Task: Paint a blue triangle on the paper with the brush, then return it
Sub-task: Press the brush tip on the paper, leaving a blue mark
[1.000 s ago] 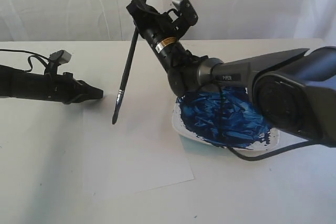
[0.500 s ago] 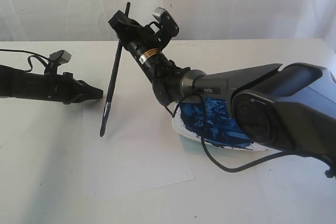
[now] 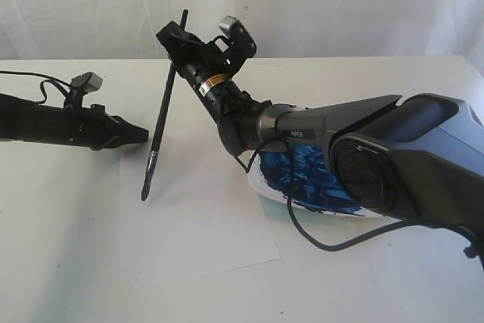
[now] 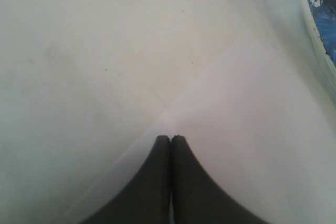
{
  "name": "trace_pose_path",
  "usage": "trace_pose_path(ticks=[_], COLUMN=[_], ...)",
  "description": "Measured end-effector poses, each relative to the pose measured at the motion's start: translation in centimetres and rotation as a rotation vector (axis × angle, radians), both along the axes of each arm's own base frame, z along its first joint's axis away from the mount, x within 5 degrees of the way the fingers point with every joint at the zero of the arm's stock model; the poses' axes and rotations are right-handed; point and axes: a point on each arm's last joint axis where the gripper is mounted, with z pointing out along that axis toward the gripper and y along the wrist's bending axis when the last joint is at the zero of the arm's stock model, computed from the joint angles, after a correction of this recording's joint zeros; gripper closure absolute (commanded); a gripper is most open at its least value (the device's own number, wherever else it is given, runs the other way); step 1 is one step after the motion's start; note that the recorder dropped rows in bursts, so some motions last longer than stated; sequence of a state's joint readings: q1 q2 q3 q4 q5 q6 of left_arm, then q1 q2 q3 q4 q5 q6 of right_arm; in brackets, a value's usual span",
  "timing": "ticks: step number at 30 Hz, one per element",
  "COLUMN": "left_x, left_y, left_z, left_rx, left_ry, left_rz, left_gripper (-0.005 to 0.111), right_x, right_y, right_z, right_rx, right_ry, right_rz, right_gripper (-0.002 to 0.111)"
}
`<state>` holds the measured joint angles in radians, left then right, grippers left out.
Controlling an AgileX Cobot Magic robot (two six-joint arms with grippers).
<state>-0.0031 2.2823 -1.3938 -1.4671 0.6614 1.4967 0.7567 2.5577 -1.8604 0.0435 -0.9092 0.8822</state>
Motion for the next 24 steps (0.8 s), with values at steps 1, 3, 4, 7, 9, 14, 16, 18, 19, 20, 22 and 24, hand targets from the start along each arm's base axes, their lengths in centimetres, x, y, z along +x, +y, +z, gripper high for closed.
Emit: trace_pose_path(ticks=[1,3,4,7,9,14,16,18,19,20,22,24], left_x=[0.0,0.0,0.0,0.0,0.0,0.0,0.0,0.0,0.0,0.0,0.0,0.0], left_y=[0.0,0.0,0.0,0.0,0.0,0.0,0.0,0.0,0.0,0.0,0.0,0.0], left_z=[0.0,0.0,0.0,0.0,0.0,0.0,0.0,0.0,0.0,0.0,0.0,0.0], left_rx=[0.0,0.0,0.0,0.0,0.0,0.0,0.0,0.0,0.0,0.0,0.0,0.0], left_ry=[0.0,0.0,0.0,0.0,0.0,0.0,0.0,0.0,0.0,0.0,0.0,0.0], left_rz=[0.0,0.0,0.0,0.0,0.0,0.0,0.0,0.0,0.0,0.0,0.0,0.0], left_gripper=[0.107,0.107,0.107,0.107,0.107,0.107,0.107,0.107,0.107,0.107,0.107,0.107], right_x=[0.01,0.04,0.04,0.05,0.06,0.06,0.07,0.08,0.08,0.08,0.08,0.1], right_y=[0.01,0.04,0.05,0.06,0.07,0.07,0.06,0.05,0.05,0.05,0.05,0.03], right_z=[-0.06,-0.23,-0.25,-0.31,-0.35,-0.36,-0.36,-0.38,-0.38,-0.38,-0.38,-0.38], right_rx=[-0.007,-0.023,-0.025,-0.045,-0.059,-0.091,-0.1,-0.103,-0.106,-0.113,-0.127,-0.132], right_ry=[0.004,0.01,0.012,0.003,-0.004,-0.03,-0.037,-0.037,-0.04,-0.047,-0.058,-0.062], right_rz=[0.0,-0.002,-0.002,-0.008,-0.012,-0.024,-0.029,-0.031,-0.032,-0.035,-0.04,-0.045], right_gripper=[0.108,0.108,0.108,0.108,0.108,0.108,0.108,0.108,0.108,0.108,0.108,0.108])
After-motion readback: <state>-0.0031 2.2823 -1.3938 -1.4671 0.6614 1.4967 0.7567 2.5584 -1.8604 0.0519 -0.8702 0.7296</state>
